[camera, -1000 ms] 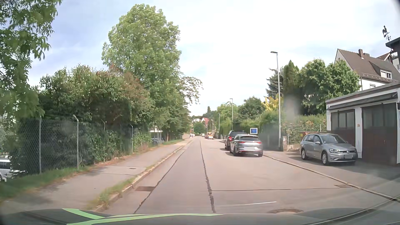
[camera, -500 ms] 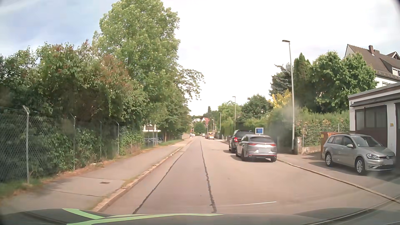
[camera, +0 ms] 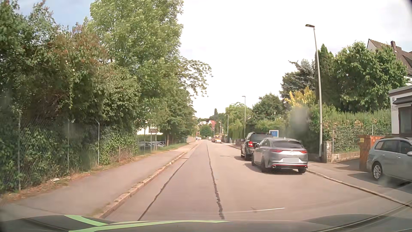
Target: Follow the waypoints while adhering to traffic rules and regulations
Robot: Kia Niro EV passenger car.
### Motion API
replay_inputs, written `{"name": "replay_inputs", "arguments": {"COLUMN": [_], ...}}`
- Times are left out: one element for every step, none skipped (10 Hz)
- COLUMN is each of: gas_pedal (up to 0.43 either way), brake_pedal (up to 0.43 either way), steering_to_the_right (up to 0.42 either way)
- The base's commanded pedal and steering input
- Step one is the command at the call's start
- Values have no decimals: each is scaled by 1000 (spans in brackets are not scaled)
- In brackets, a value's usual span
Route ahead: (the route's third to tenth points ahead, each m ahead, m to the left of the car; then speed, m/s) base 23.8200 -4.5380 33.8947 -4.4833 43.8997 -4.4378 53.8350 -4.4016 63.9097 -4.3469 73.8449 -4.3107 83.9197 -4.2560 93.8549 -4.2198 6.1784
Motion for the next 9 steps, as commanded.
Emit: {"name": "replay_inputs", "arguments": {"gas_pedal": [67, 67, 67, 67, 67, 67, 67, 67, 67], "brake_pedal": [0, 0, 0, 0, 0, 0, 0, 0, 0], "steering_to_the_right": [-1, -1, -1, -1, -1, -1, -1, -1, -1]}}
